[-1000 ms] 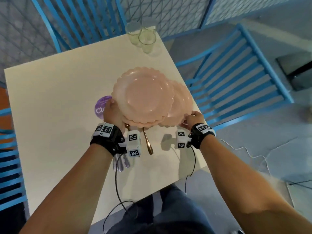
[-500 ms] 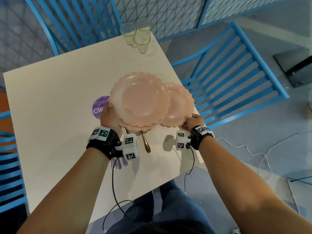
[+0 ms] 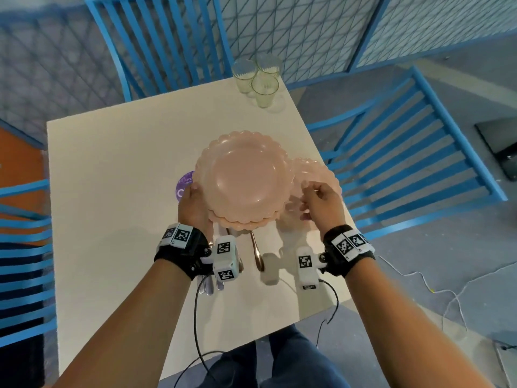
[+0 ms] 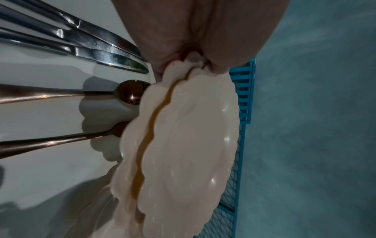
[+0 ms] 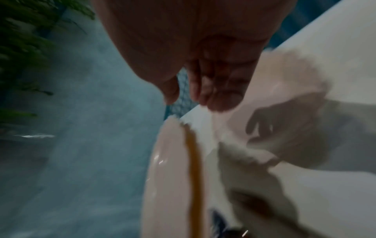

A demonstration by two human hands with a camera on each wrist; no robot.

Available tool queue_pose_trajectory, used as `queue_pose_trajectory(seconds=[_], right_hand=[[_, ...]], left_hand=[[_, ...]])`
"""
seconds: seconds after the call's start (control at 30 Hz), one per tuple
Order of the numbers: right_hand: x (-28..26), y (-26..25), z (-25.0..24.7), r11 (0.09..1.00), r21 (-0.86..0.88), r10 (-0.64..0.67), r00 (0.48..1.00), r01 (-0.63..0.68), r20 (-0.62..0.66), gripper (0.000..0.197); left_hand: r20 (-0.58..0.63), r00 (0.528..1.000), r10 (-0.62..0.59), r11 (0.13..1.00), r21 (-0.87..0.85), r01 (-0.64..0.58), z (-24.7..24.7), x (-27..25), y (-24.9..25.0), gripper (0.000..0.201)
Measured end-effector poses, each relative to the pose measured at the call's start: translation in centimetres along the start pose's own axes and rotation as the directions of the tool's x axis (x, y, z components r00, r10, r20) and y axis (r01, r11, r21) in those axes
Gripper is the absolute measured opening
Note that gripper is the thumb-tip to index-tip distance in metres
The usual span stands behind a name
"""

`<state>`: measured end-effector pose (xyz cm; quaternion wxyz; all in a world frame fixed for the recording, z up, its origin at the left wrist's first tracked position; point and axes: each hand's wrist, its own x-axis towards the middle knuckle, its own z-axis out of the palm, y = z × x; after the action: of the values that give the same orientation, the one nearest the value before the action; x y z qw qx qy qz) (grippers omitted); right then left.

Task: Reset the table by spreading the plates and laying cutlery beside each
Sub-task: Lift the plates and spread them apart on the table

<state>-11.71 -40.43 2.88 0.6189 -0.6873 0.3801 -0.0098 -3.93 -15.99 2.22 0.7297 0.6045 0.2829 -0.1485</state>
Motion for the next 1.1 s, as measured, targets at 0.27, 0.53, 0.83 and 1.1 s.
queue_pose_trajectory(seconds=[0.27,0.53,0.83,1.1], right_hand=[[2.7,-5.9,10.7,0.995,-0.069,-0.050,0.965,0.071,0.258,0.007],[10.3,-9.6,22.0,0.997,-0.071,0.005,0.963,0.014,0.271,0.004],[19.0,-10.1,27.9,0.982,-0.163,0.126,0.978,-0.099,0.164,0.026],[22.1,-9.0,29.3,0.933,-0.317,0.237,0.951,-0.167,0.197,0.015]], left_hand=[[-0.195,0.979,0.051,0.995,-0.073,-0.066,-6.1,3.2,3.8,0.019],[-0.481,0.876,0.014,0.985,-0.144,-0.095,-14.9,8.6,6.2,0.041],[-0.518,0.855,-0.034,0.973,-0.214,-0.091,-14.4,14.7,6.5,0.043],[-0.505,0.854,-0.126,0.964,-0.267,-0.016,-12.8,16.3,6.5,0.041]])
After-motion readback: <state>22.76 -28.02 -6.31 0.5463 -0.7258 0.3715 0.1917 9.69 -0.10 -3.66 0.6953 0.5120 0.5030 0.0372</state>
